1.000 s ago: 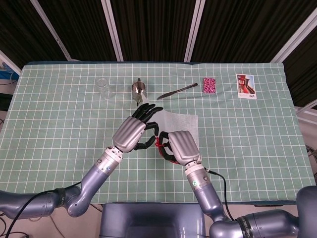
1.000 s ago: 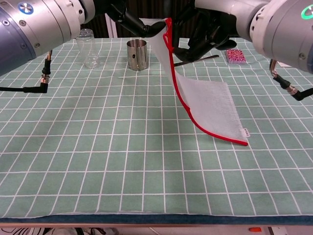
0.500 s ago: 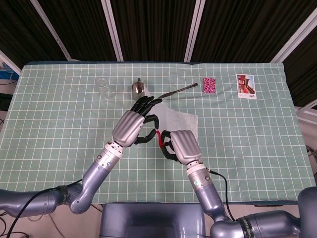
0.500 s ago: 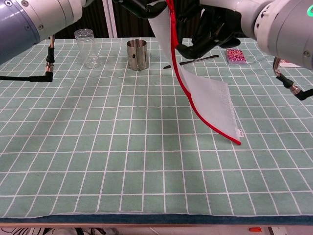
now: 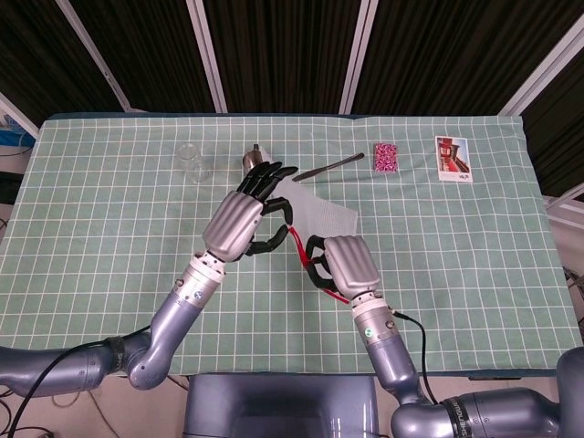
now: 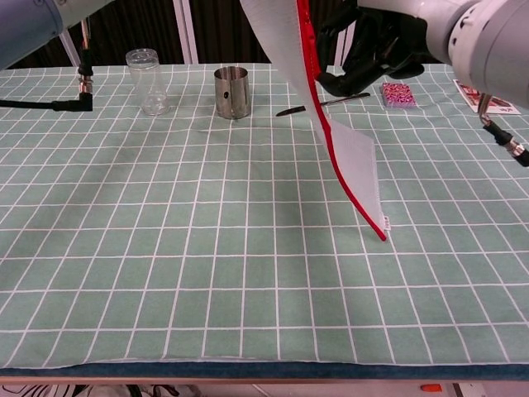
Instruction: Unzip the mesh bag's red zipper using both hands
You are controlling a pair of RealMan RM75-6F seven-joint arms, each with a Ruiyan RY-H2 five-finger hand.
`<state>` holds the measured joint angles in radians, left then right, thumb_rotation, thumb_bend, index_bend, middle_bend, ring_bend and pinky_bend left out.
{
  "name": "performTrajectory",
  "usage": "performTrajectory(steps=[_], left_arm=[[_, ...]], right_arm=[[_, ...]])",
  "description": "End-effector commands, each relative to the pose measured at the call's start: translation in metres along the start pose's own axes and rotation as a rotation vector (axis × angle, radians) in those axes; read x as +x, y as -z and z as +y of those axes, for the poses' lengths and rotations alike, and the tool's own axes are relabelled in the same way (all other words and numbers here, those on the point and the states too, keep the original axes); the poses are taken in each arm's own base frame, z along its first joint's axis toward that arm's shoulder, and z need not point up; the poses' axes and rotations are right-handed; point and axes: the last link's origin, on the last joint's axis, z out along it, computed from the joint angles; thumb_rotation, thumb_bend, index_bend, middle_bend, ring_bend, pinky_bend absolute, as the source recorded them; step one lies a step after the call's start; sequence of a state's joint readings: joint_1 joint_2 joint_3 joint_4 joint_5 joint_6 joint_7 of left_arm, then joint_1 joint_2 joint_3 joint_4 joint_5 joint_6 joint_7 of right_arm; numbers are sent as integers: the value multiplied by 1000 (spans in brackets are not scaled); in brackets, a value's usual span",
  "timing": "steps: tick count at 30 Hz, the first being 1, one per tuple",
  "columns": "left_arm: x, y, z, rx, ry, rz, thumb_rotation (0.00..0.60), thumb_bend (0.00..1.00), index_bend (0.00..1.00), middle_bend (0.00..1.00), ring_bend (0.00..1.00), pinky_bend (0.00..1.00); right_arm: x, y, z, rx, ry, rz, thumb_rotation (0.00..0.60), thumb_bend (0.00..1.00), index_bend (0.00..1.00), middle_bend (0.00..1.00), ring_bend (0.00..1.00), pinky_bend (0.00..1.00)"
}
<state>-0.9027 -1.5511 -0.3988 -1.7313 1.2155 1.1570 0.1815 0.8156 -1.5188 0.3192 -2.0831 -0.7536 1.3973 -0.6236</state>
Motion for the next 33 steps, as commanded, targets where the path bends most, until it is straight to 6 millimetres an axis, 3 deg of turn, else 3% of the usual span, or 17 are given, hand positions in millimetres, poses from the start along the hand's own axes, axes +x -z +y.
performTrajectory(steps=[1, 14, 25, 33], left_arm=[[6, -2, -1, 1, -8, 13, 600, 422, 596, 105, 0, 0], [23, 3, -13, 24, -28, 24, 600, 422, 596, 105, 0, 0], [26, 23, -21, 35, -20, 13, 600, 422, 596, 105, 0, 0], [36, 44, -42, 84, -43, 11, 600, 422, 596, 105, 0, 0]], right_arm=[[4, -1, 6, -18, 4, 10, 600, 614, 661, 1000, 1000, 960], [39, -10, 49, -137, 42, 107, 600, 614, 661, 1000, 1000, 960], [75, -11, 86, -242, 60, 185, 600, 614, 662, 1000, 1000, 960], [93, -8, 103, -279, 63, 221, 600, 614, 664, 1000, 1000, 960]])
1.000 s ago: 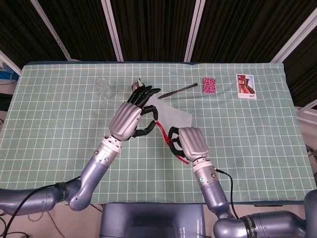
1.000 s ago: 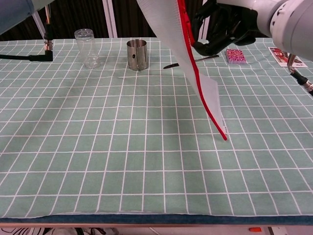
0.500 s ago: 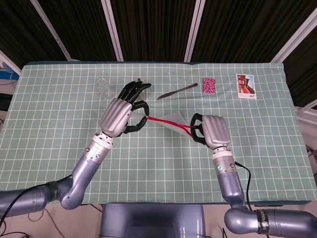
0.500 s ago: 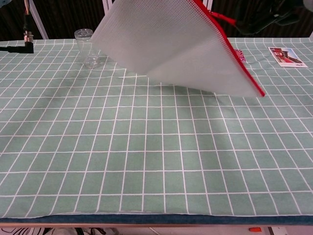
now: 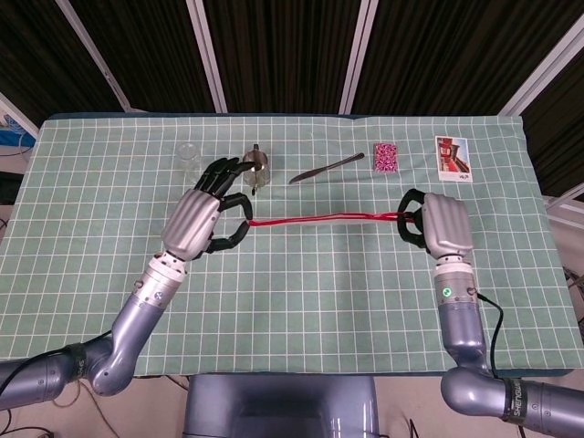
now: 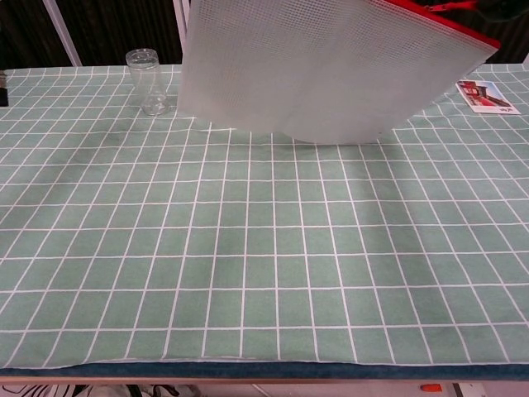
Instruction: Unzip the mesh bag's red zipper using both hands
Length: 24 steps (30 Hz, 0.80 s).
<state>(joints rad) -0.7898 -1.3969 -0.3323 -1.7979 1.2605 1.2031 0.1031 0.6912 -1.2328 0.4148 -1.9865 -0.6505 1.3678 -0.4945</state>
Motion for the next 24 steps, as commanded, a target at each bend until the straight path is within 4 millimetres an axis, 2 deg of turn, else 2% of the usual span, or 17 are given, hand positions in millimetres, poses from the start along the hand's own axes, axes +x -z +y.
performTrajectory(steps=[1, 10, 24], left_arm=[[2, 8, -10, 24, -9, -4, 600, 422, 596, 105, 0, 0], [4, 23, -33, 83, -21, -16, 600, 422, 596, 105, 0, 0], [8, 34, -55, 136, -35, -15, 600, 422, 596, 105, 0, 0]], right_arm=[[5, -1, 4, -7, -2, 10, 600, 615, 664, 1000, 1000, 960], [8, -3, 7, -19, -9, 19, 600, 614, 665, 1000, 1000, 960], [17, -8, 17, -51, 7, 56, 600, 614, 665, 1000, 1000, 960]])
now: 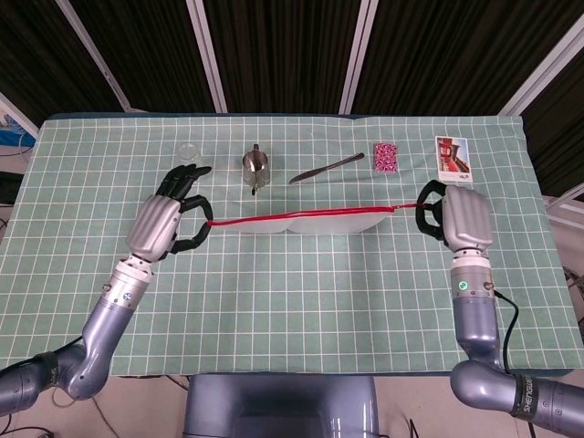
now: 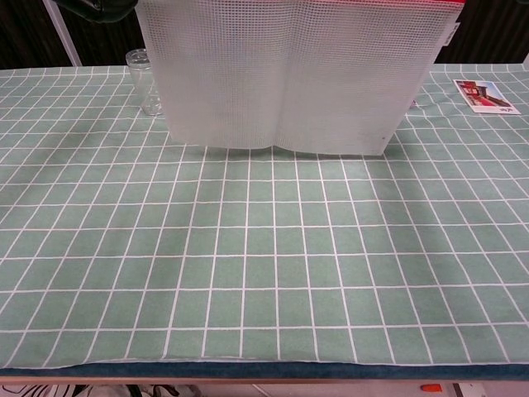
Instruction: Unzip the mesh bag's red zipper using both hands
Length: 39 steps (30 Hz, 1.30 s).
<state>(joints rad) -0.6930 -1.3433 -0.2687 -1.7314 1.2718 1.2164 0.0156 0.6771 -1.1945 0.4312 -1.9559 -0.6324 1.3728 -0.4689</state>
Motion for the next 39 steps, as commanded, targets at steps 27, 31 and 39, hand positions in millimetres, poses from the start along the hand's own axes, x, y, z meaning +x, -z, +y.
performTrajectory(steps=[27, 31, 39], left_arm=[[3, 10, -15, 42, -29, -28, 600, 161, 470, 48, 0, 0], [3, 13, -16, 52, -33, -46, 600, 89, 395, 29, 0, 0], [8, 21, -19, 71, -38, -51, 600, 81, 307, 17, 0, 0]], right_arm=[[5, 0, 8, -10, 28, 6, 600, 405, 338, 617, 619, 725], [6, 2, 9, -10, 37, -10, 600, 297, 83, 381, 376, 555], [12, 7, 11, -11, 22, -8, 600, 253, 0, 246, 220, 433]])
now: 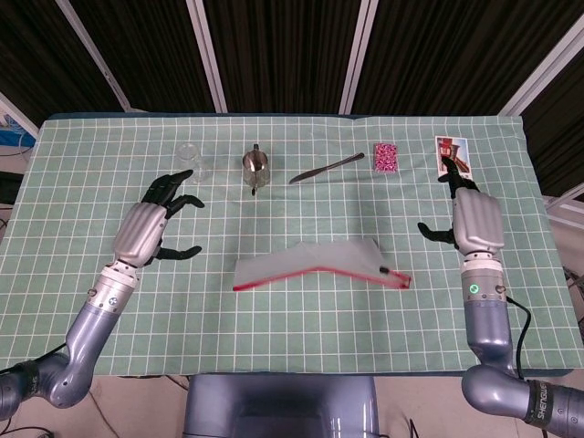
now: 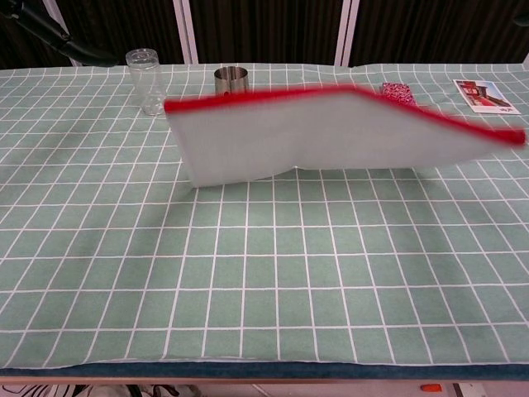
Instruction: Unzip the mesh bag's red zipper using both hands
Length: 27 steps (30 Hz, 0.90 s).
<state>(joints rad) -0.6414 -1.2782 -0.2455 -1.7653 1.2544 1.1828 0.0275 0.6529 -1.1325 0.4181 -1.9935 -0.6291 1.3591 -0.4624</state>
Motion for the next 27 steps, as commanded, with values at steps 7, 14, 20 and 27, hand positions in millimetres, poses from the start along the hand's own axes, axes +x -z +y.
performTrajectory(steps=[7, 14, 20, 27], left_arm=[[9, 14, -6, 17, -14, 4, 600, 81, 288, 7, 0, 0], [18, 46, -31, 70, -119, -7, 600, 82, 180, 0, 0, 0], [29, 95, -67, 157, -299, -22, 600, 81, 110, 0, 0, 0], [40, 160, -110, 311, -336, 10, 600, 81, 11, 0, 0, 0]], right_arm=[[6, 11, 10, -6, -2, -5, 600, 240, 0, 235, 214, 401], [6, 34, 28, 29, 70, -22, 600, 170, 0, 166, 153, 299], [4, 64, 60, 86, 197, 1, 600, 125, 0, 32, 60, 263], [-2, 99, 112, 81, 246, 19, 600, 97, 0, 0, 0, 239]])
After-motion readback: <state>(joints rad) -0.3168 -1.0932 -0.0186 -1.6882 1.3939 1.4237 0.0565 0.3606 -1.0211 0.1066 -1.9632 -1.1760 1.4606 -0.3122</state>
